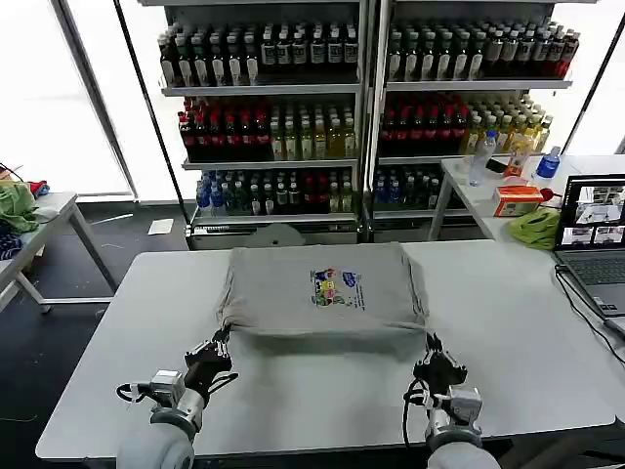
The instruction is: Fold and organize the clothes.
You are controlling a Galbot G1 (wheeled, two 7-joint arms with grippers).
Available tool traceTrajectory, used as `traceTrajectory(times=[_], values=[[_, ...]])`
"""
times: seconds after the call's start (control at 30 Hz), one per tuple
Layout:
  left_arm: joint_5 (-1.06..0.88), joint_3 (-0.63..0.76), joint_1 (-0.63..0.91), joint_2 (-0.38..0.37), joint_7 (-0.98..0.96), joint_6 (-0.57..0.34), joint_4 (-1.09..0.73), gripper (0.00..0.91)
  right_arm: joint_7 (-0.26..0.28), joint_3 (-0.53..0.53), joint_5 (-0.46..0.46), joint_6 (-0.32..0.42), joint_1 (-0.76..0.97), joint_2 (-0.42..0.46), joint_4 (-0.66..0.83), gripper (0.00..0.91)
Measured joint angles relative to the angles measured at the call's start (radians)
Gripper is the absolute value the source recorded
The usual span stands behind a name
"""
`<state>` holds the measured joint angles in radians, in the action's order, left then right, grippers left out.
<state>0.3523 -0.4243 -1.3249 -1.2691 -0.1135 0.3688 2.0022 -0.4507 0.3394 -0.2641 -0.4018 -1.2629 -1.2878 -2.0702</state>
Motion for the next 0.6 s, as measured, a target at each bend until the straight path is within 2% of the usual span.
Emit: traceTrajectory(times=[0.6], values=[[0.017,0.047,0.170,-0.022,-0.018,-0.051,-0.158,0.000,0.061,-0.060,0.001,-0.025,0.302,-0.011,0.224,0.000]])
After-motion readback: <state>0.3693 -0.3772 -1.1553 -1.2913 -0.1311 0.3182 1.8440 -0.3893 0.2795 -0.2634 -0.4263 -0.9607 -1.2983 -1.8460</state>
